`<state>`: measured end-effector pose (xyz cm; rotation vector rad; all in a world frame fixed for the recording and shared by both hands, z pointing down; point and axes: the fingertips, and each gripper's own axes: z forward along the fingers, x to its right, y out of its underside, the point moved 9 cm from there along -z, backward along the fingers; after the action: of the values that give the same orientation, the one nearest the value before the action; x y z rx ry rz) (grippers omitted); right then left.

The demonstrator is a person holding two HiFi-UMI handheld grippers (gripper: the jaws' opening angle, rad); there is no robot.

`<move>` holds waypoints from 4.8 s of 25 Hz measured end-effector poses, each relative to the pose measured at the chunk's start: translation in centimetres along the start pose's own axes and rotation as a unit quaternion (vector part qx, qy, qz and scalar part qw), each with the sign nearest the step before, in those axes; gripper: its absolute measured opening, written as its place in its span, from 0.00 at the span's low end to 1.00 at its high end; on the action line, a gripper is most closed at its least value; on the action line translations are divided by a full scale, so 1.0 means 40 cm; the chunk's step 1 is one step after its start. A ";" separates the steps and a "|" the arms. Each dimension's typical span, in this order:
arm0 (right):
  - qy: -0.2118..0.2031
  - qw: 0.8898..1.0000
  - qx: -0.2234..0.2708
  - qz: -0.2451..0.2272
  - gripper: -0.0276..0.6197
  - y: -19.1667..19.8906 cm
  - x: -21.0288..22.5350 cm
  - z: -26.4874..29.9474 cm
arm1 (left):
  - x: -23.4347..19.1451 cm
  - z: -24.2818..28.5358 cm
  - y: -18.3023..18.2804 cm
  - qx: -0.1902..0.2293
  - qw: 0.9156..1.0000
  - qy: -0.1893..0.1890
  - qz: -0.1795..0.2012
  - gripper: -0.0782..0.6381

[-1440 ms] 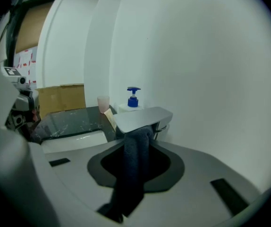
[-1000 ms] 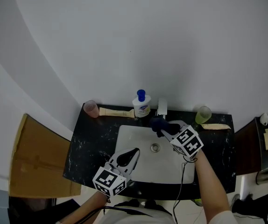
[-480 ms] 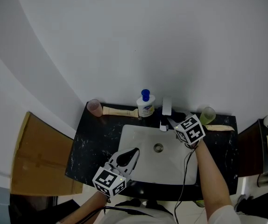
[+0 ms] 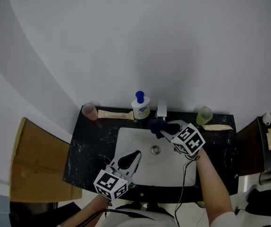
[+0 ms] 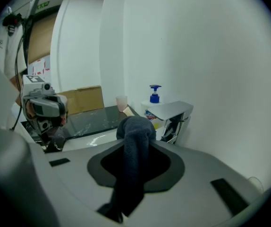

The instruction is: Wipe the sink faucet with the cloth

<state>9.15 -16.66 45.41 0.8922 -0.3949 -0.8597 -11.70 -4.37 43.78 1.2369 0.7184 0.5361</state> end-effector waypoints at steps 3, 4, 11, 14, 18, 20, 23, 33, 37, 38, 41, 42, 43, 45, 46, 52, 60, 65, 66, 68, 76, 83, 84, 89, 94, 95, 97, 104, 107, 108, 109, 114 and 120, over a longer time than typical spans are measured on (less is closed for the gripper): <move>0.028 0.999 0.006 0.016 0.17 -0.013 0.054 0.022 | -0.007 -0.003 -0.004 0.000 1.000 -0.005 0.000 0.11; 0.042 0.999 0.010 0.024 0.17 -0.015 0.075 0.029 | -0.010 -0.005 -0.004 0.000 1.000 -0.007 0.000 0.11; 0.084 0.994 0.037 0.054 0.17 -0.012 0.112 0.038 | -0.028 -0.023 -0.001 -0.001 1.000 -0.023 -0.001 0.11; 0.072 0.997 0.032 0.010 0.17 -0.022 0.076 0.039 | -0.027 -0.024 0.003 -0.004 1.000 -0.023 -0.002 0.11; 0.059 0.998 0.028 0.010 0.17 -0.030 0.083 0.048 | -0.018 -0.015 0.002 -0.004 1.000 -0.017 0.000 0.11; 0.064 0.997 0.030 0.033 0.17 -0.029 0.103 0.050 | -0.016 -0.007 -0.001 -0.003 1.000 -0.014 0.002 0.11; 0.074 0.995 0.041 0.061 0.17 -0.019 0.120 0.040 | -0.012 -0.002 -0.007 -0.001 1.000 -0.012 0.003 0.11; 0.061 0.995 0.051 0.063 0.17 0.016 0.126 -0.016 | -0.016 -0.014 0.000 -0.006 1.000 -0.014 0.001 0.11; 0.044 0.998 0.034 0.029 0.17 -0.015 0.098 0.025 | -0.011 -0.007 -0.006 -0.003 1.000 -0.012 0.004 0.11; 0.048 0.997 0.036 0.038 0.17 -0.018 0.103 0.032 | -0.011 -0.005 -0.008 -0.002 1.000 -0.012 0.004 0.11; 0.067 0.993 0.052 0.076 0.17 -0.008 0.126 0.029 | -0.013 -0.005 -0.012 0.000 1.000 -0.013 0.005 0.11; 0.077 0.992 0.057 0.086 0.17 0.001 0.134 0.022 | -0.015 -0.006 -0.011 -0.001 1.000 -0.014 0.004 0.11; 0.088 0.990 0.060 0.095 0.17 0.012 0.142 0.013 | -0.017 -0.007 -0.010 -0.001 1.000 -0.014 0.004 0.11; 0.106 0.986 0.063 0.114 0.17 0.037 0.162 -0.007 | -0.022 -0.009 -0.007 -0.002 1.000 -0.016 0.003 0.11; 0.110 0.984 0.064 0.121 0.17 0.047 0.170 -0.016 | -0.024 -0.010 -0.006 -0.003 1.000 -0.016 0.002 0.11; 0.046 0.995 0.062 0.069 0.17 0.030 0.125 -0.022 | -0.019 -0.003 -0.008 -0.002 1.000 -0.014 0.001 0.11; 0.057 0.995 0.054 0.068 0.17 -0.009 0.128 0.033 | -0.016 -0.008 -0.010 0.001 1.000 -0.020 0.002 0.11; 0.092 0.987 0.071 0.113 0.17 0.035 0.157 -0.002 | -0.030 -0.019 -0.010 0.000 1.000 -0.026 0.000 0.11; 0.096 0.985 0.072 0.120 0.17 0.045 0.164 -0.011 | -0.031 -0.023 -0.009 0.000 1.000 -0.027 0.000 0.11; 0.088 0.987 0.071 0.112 0.17 0.055 0.164 -0.022 | -0.033 -0.026 -0.008 0.000 1.000 -0.028 -0.001 0.11; 0.038 0.997 0.056 0.028 0.17 -0.007 0.103 0.022 | -0.025 -0.019 -0.014 0.004 1.000 -0.027 0.001 0.11; 0.118 0.989 0.059 0.068 0.17 0.027 0.151 -0.001 | -0.028 -0.024 -0.013 0.004 1.000 -0.027 0.002 0.11; 0.129 0.987 0.058 0.076 0.17 0.039 0.159 -0.011 | -0.029 -0.026 -0.013 0.004 1.000 -0.027 0.002 0.11; 0.076 0.993 0.068 0.055 0.17 0.051 0.134 -0.029 | -0.022 -0.027 -0.009 0.002 1.000 -0.025 0.001 0.11; 0.049 0.997 0.065 0.014 0.17 0.009 0.090 0.005 | -0.012 -0.023 -0.011 0.003 1.000 -0.021 0.001 0.11; 0.058 0.996 0.062 0.015 0.17 0.005 0.097 0.010 | -0.013 -0.022 -0.013 0.004 1.000 -0.022 0.001 0.11; 0.082 0.995 0.057 0.023 0.17 0.004 0.119 0.015 | -0.015 -0.024 -0.015 0.004 1.000 -0.022 0.002 0.11; 0.151 0.984 0.049 0.084 0.17 0.059 0.174 -0.008 | -0.020 -0.037 -0.008 0.000 1.000 -0.025 0.002 0.11; 0.163 0.980 0.036 0.106 0.17 0.117 0.175 -0.017 | -0.012 -0.039 -0.006 -0.001 1.000 -0.023 0.003 0.11; 0.162 0.980 0.029 0.109 0.17 0.136 0.170 -0.015 | -0.011 -0.038 -0.006 -0.001 1.000 -0.022 0.004 0.11; 0.159 0.981 0.024 0.111 0.17 0.153 0.163 -0.011 | -0.010 -0.037 -0.005 -0.002 1.000 -0.021 0.004 0.11; 0.135 0.984 0.013 0.116 0.17 0.190 0.129 0.023 | -0.007 -0.034 -0.008 -0.003 1.000 -0.021 0.005 0.11; 0.080 0.989 -0.025 0.118 0.17 0.236 0.082 0.073 | -0.011 -0.051 0.001 -0.003 0.999 -0.034 0.002 0.11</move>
<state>13.92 -17.60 54.63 0.8419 -0.3304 -0.5742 -13.52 -3.33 43.58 1.2449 0.6566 0.4982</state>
